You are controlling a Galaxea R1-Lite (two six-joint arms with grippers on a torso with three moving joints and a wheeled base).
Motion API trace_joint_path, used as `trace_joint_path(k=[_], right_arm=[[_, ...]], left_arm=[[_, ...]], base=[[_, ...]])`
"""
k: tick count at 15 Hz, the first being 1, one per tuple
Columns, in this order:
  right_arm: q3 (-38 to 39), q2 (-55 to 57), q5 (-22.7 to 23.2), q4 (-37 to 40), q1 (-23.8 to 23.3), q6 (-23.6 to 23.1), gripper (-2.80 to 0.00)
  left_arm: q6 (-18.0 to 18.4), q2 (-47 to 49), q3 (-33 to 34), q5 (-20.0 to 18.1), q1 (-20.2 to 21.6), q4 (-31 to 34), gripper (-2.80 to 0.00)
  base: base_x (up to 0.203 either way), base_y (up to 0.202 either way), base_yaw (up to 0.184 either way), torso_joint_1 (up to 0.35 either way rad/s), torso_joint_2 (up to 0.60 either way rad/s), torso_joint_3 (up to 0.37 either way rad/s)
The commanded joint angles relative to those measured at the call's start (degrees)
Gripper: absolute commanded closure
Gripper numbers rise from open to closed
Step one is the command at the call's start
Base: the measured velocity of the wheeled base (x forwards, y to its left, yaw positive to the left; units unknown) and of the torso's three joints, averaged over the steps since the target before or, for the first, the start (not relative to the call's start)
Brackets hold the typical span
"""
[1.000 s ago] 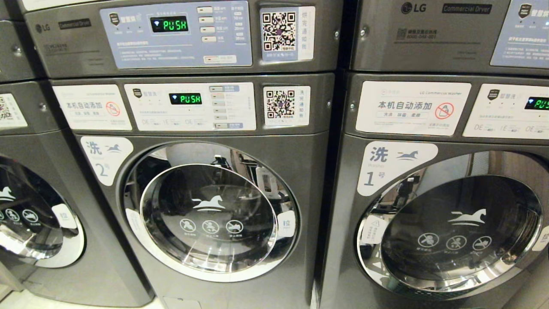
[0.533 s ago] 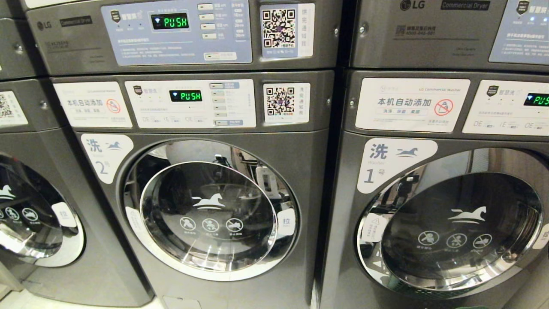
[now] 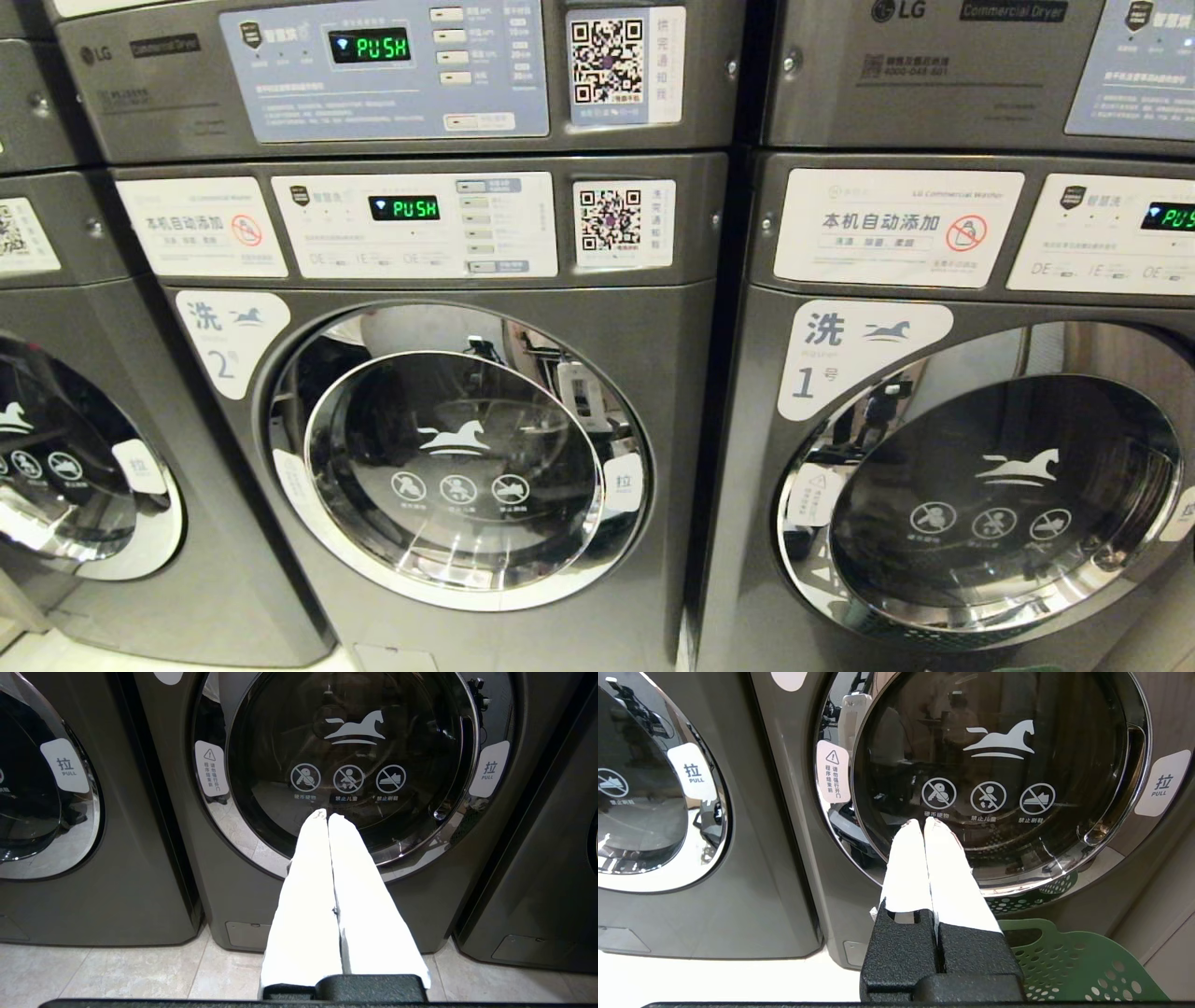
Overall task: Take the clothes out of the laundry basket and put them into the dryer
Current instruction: Take the clothes out of the basket
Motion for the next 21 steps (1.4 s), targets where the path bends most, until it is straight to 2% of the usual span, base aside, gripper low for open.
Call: trace_joint_path(k=[1,21], right_arm=[[0.0,0.1,0.0,0.0,0.0,0.0,0.00],[0.0,0.1,0.0,0.0,0.0,0.1,0.00]], left_arm=[[0.0,0.0,0.0,0.0,0.0,0.0,0.00],[0.1,0.0,0.0,0.0,0.0,0.0,0.00]], base=[[0.000,0.000,0.000,0.001,0.00,-0.085],[0.000,0.000,0.000,0.003,0.00,-0.190]])
